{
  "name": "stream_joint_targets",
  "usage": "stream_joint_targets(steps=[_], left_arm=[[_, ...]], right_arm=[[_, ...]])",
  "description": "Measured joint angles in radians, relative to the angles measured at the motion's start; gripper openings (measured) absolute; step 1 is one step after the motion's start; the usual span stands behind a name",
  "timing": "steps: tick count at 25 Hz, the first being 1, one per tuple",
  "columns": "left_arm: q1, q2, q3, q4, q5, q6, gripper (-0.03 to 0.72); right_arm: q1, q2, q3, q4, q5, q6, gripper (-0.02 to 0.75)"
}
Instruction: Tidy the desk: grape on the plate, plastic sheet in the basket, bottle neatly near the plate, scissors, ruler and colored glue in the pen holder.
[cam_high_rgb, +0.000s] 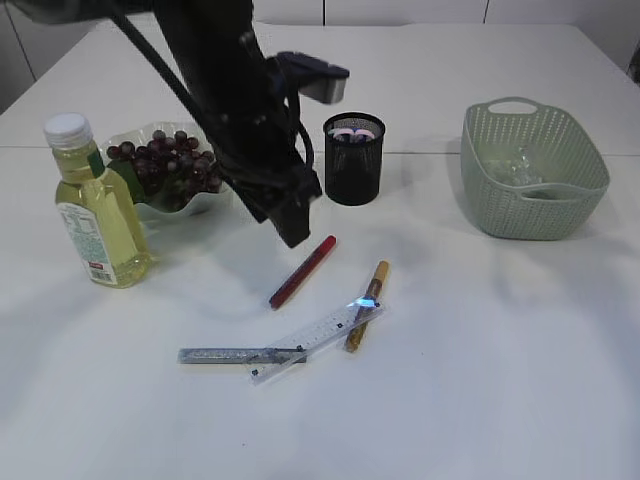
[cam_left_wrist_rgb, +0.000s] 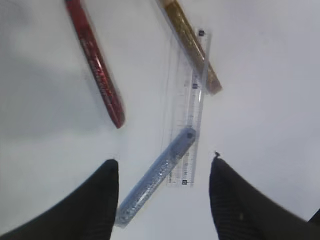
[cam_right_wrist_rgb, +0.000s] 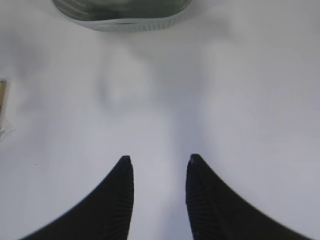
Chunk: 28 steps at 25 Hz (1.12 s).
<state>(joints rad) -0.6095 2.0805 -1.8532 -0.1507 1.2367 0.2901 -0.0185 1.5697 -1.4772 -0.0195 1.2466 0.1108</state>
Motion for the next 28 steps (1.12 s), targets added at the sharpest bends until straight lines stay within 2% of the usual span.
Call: stream_joint_targets(steps=[7, 16, 28], left_arm=[[-0.072, 0.086, 0.020, 0.042, -0.006, 0.017, 0.438], [-0.122, 0.171, 0.020, 0.072, -0.016, 0.017, 0.438], [-0.129, 0.222, 0.020, 0.073, -0.060, 0.017, 0.461]], right_arm=[[0.000, 0.029, 0.000, 0.007, 0.000, -0.006, 0.296], [0.000, 0.031, 0.000, 0.008, 0.000, -0.006, 0.297], [0.000, 0.031, 0.000, 0.010, -0.001, -0.008, 0.297]])
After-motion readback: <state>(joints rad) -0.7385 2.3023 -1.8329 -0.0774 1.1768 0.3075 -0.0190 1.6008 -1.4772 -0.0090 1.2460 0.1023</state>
